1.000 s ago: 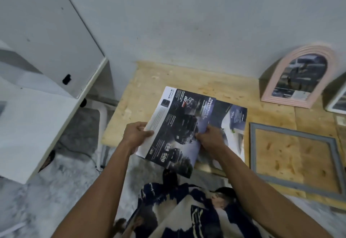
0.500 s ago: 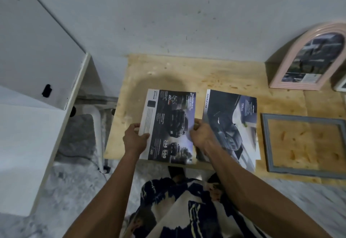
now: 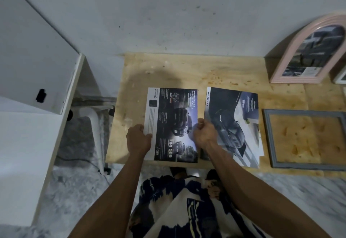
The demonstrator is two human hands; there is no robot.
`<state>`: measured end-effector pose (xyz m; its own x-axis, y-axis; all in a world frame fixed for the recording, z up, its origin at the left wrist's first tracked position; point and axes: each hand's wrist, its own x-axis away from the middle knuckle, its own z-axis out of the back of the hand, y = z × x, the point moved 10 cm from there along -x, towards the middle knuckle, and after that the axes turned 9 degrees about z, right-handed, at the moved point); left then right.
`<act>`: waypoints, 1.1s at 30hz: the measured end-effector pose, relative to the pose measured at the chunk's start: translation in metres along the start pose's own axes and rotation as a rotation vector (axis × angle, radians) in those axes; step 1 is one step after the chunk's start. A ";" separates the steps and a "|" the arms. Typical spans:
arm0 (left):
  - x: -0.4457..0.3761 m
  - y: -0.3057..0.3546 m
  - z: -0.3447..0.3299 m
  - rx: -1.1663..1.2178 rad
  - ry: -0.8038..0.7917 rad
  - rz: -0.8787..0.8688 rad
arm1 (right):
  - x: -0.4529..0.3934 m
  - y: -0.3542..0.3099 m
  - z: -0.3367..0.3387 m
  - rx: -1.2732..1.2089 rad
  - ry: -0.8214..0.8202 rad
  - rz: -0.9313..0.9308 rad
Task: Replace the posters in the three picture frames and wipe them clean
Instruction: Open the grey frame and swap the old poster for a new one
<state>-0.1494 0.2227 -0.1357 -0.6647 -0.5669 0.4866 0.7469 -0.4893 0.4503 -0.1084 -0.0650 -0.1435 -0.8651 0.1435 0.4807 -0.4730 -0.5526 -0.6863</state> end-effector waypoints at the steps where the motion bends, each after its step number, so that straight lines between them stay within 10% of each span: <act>1: 0.000 0.001 -0.001 -0.012 -0.002 0.006 | 0.001 0.000 0.000 -0.024 0.003 -0.003; 9: 0.022 0.042 -0.019 0.060 0.085 -0.095 | 0.009 0.026 0.061 0.069 0.168 -0.028; 16: 0.080 0.128 -0.112 0.005 -0.254 -0.293 | 0.019 0.084 0.157 0.089 0.327 -0.154; 33: 0.111 0.127 -0.143 0.091 -0.046 0.111 | -0.014 0.123 0.190 -0.217 0.222 -0.202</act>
<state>-0.1255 0.0031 -0.1314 -0.5794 -0.5824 0.5702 0.8129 -0.3620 0.4563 -0.1226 -0.2906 -0.1308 -0.7548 0.4193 0.5044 -0.6416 -0.3118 -0.7008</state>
